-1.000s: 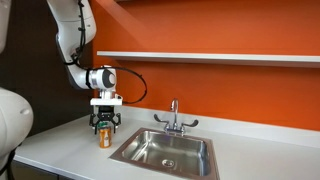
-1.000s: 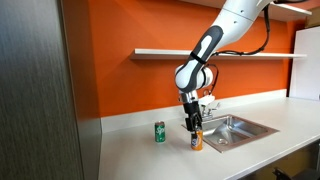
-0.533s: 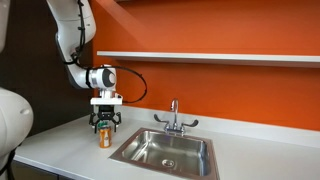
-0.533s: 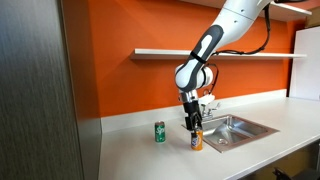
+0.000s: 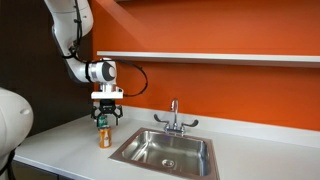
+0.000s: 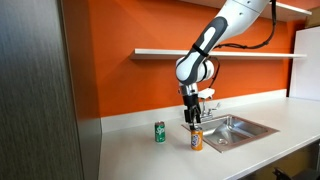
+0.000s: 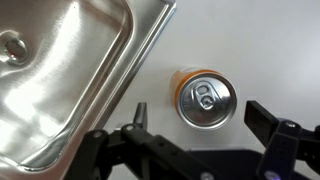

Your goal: Take the can out of the sink

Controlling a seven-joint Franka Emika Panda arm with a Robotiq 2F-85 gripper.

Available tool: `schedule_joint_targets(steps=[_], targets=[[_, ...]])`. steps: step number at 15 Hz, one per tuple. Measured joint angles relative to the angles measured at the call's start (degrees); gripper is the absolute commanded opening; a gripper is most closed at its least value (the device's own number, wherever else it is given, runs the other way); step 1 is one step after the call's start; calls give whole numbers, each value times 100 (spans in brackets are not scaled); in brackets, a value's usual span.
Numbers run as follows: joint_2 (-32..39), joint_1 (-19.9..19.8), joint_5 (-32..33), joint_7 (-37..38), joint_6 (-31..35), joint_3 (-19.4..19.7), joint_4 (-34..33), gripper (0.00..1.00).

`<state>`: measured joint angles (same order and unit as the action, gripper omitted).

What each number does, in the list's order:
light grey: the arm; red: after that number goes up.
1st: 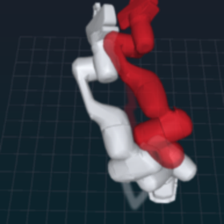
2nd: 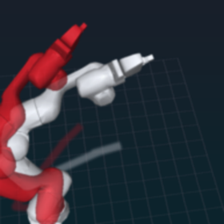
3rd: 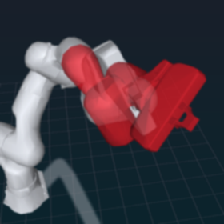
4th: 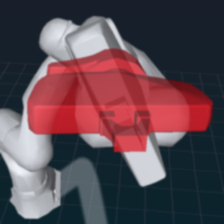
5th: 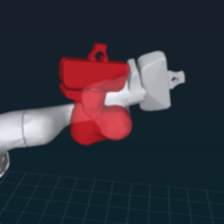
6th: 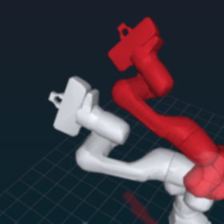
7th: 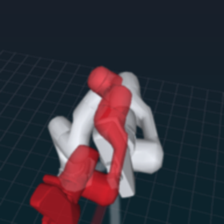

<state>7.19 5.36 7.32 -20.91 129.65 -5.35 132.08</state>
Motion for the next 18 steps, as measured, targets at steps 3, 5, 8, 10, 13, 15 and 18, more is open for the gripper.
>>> schedule_joint_targets(steps=[3, 5, 8, 10, 13, 15, 18], targets=[[-132, -4, 0, 0, 0, 10, 16, 100], [-201, -8, 0, 0, 0, 24, 27, 100], [-305, -32, -2, 0, 0, 92, 37, 100], [-371, -79, -2, 3, 0, 181, 37, 100], [-437, -200, -6, 15, 0, 368, 37, 100], [-457, -305, -15, 21, 0, 494, 37, 100], [-485, -463, -23, 51, 2, 677, 37, 100]])
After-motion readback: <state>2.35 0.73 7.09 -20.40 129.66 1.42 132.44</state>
